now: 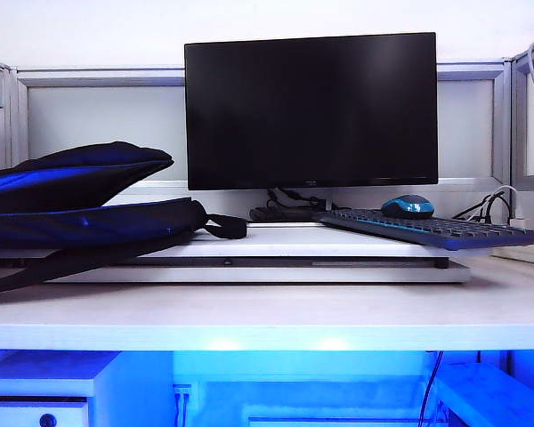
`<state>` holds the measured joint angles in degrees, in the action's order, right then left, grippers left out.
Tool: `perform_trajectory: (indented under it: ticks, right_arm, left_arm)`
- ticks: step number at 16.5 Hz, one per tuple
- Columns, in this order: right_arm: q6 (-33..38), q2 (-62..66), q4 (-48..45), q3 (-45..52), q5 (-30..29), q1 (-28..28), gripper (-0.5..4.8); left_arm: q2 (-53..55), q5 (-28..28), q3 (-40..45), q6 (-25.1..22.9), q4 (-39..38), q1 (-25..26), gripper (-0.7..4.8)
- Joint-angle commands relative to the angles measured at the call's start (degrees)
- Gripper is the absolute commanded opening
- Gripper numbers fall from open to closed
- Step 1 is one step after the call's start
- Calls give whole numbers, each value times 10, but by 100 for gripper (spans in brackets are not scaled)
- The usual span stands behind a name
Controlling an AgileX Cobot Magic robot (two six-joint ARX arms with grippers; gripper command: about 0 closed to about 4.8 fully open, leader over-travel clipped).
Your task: Pick up the book on the desk and put it into the open backpack.
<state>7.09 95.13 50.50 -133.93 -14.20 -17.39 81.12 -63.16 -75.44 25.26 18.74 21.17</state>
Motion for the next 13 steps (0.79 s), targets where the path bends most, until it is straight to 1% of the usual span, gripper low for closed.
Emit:
perform_trajectory:
  ticks: [1,2,3,4,5,6,7,8,9,10,11,13]
  right_arm:
    - [0,-6,-7,-3,-10,-1,355]
    - [0,-6,-6,-3,-11,-1,355]
    - [0,-6,-5,-3,-12,-1,355]
    - [-1,-10,-2,-3,-11,-1,355]
    - [-4,-14,1,-3,-11,-1,355]
    - [-10,-18,5,-3,-9,-1,355]
    - [-15,-24,16,-2,-6,-1,355]
    - [-31,-37,36,-2,14,-1,355]
    - [-47,-51,56,-2,40,-1,355]
    - [-55,-63,67,-2,53,-1,355]
    - [-58,-83,74,-1,53,-1,355]
    - [-58,-114,85,2,53,-1,355]
  left_arm:
    - [-33,71,-19,-209,-195,-32,246]
    - [-40,124,-40,-300,-290,-48,250]
    - [-43,259,-92,-452,-441,-82,313]
    - [-43,358,-125,-516,-508,-111,319]
    - [-44,457,-153,-528,-542,-148,319]
    - [-49,489,-161,-520,-543,-163,319]
    - [-60,488,-162,-510,-539,-172,319]
    - [-82,461,-162,-480,-538,-179,318]
    - [-100,447,-162,-447,-535,-179,317]
    - [-114,447,-162,-424,-531,-178,317]
    - [-137,450,-162,-408,-527,-176,317]
    - [-183,447,-162,-398,-529,-175,308]
